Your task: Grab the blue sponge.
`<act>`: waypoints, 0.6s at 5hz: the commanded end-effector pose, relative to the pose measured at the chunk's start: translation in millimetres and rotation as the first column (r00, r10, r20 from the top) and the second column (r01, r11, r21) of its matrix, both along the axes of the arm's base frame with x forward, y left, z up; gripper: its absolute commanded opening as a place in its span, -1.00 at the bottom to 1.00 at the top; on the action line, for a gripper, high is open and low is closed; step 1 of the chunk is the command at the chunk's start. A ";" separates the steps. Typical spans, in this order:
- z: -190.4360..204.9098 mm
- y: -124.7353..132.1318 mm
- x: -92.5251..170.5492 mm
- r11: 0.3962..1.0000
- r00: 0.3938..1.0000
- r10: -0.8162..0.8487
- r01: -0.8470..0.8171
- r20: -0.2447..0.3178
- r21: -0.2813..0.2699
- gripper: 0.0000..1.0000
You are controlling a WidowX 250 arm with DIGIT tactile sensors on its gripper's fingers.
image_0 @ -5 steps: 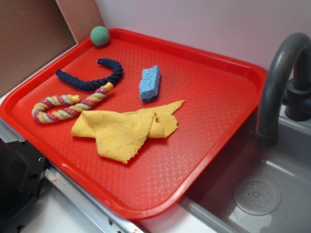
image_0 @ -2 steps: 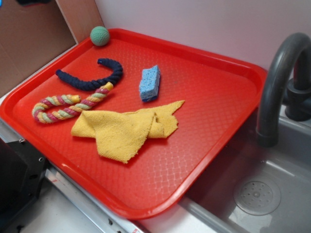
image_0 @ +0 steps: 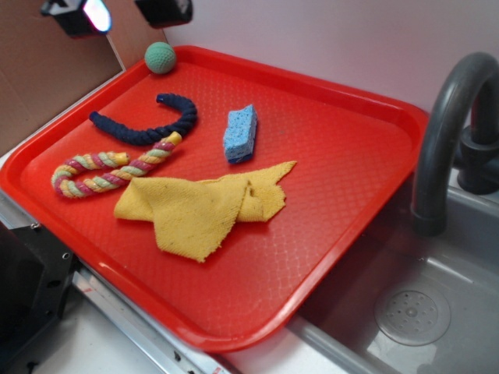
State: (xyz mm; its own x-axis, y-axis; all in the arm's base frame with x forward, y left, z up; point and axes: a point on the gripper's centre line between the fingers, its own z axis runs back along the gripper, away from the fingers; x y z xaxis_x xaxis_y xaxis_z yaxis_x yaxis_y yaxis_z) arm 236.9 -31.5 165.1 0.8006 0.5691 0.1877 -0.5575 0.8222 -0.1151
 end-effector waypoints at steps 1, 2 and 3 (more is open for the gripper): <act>-70.5 -8.6 33.5 0.999 0.994 -0.034 0.036 -0.100 0.009 1.00; -91.3 -7.4 37.3 0.999 0.991 -0.039 0.040 -0.128 0.007 1.00; -109.2 -11.1 38.8 0.998 0.985 -0.056 0.061 -0.164 0.029 1.00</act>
